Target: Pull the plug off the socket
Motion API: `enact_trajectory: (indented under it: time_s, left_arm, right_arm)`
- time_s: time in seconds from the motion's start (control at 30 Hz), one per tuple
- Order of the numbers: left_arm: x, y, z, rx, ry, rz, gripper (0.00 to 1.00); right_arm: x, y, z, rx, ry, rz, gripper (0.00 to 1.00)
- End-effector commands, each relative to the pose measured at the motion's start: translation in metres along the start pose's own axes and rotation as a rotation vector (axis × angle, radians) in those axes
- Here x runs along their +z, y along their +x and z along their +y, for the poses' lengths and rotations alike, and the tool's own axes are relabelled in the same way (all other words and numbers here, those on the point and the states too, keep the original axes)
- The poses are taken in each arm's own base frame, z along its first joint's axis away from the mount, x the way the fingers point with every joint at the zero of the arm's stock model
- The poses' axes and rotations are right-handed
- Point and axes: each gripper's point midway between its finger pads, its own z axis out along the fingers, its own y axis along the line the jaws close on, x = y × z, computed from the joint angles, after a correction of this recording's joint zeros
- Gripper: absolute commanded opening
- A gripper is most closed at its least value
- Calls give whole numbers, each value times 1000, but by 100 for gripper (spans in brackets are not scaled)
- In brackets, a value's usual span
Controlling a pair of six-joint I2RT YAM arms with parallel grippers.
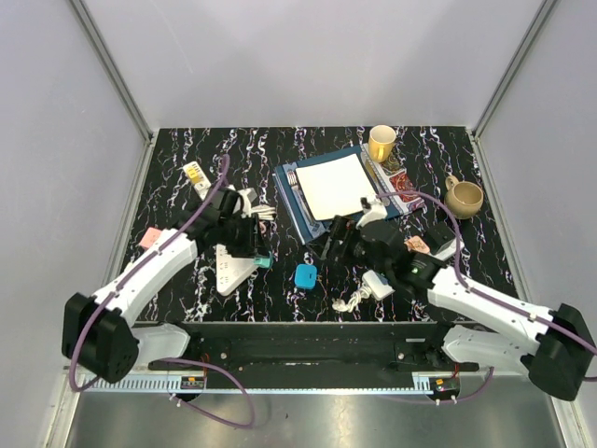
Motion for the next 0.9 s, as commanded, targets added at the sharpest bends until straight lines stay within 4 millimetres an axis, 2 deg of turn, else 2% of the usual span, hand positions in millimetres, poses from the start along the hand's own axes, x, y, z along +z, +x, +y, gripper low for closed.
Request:
enact_trajectory:
  time_s: [0.0,0.23,0.47,0.6,0.63,0.87]
  left_arm:
    - [14,-19,-15,9,35,-35,0]
    - [46,-3,-25,42,74,57,7]
    - [72,14,-13,26,37,140,13]
    - [79,21,-7,17,21,160,29]
    - [80,22,-6,17,19,163,39]
    - [82,27,-2,19,8,173,56]
  right_arm:
    - [-16,-10,-37,-43,144,-87,100]
    - [-23,-12,-45,-37,161,-116,100]
    - [-23,-15,-43,-40,160,-119,100]
    - [-23,-15,-44,-44,162,-121,100]
    - [-23,-14,-45,-44,164,-119,100]
    - [-22,-11,-47,-39,172,-106,100]
